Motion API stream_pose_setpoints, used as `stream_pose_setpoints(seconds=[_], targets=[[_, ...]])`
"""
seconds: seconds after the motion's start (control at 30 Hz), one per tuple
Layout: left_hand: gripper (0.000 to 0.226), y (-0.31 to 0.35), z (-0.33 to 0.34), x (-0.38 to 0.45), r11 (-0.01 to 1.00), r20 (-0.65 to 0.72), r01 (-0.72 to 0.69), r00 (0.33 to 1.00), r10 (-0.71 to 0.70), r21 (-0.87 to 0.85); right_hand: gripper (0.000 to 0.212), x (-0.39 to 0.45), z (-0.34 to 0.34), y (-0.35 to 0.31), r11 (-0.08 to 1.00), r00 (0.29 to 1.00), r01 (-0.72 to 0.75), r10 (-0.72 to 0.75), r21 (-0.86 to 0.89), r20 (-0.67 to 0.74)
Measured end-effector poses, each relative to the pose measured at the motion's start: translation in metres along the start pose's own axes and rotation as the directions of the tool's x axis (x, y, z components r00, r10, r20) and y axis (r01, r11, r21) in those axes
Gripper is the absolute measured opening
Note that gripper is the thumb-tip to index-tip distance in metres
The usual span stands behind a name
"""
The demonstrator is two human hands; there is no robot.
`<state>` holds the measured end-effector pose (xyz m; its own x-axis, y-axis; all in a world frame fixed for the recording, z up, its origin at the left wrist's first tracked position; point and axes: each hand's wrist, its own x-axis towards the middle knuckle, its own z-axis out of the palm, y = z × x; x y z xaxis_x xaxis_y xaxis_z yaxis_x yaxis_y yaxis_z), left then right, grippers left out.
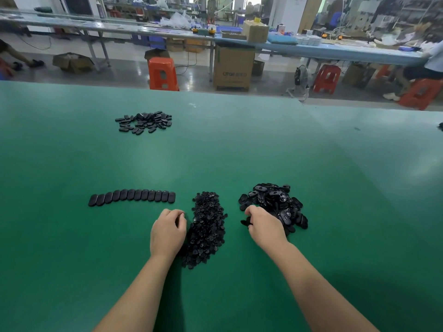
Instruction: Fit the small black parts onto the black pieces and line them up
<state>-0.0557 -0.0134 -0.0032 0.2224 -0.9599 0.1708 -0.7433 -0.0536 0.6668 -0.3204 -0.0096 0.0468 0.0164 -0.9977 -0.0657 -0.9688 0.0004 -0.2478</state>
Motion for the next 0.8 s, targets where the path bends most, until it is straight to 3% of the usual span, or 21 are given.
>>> stream_pose_setpoints(seconds=[0.13,0.27,0.4,0.53,0.7,0.8], targets=[[0.020,-0.001,-0.001,0.000,1.000,0.013,-0.014,1.000,0.014,-0.003,0.023,-0.003,0.002,0.001,0.999,0.999,0.042,-0.041,0.020,-0.023],[0.020,-0.002,-0.001,0.000,0.999,0.031,-0.034,0.999,0.034,0.000,0.017,-0.006,0.004,-0.004,0.973,0.986,0.054,-0.017,0.225,-0.165],[0.027,-0.002,0.000,0.001,0.999,0.049,-0.027,0.998,0.026,0.028,0.025,-0.017,0.014,-0.016,0.807,0.996,0.063,-0.017,0.587,-0.085],[0.034,-0.001,0.001,0.001,0.998,0.048,-0.008,0.999,0.006,0.056,0.036,-0.033,0.027,-0.024,0.648,0.998,-0.030,0.061,0.761,-0.012],[0.032,0.003,0.001,0.003,0.996,0.037,0.015,0.999,-0.019,0.086,0.025,-0.037,0.040,-0.027,0.541,0.989,-0.045,0.140,0.840,-0.037],[0.027,0.005,0.001,0.003,0.995,0.028,0.021,0.999,-0.024,0.101,0.033,-0.035,0.045,-0.026,0.513,0.987,-0.042,0.155,0.857,-0.044]])
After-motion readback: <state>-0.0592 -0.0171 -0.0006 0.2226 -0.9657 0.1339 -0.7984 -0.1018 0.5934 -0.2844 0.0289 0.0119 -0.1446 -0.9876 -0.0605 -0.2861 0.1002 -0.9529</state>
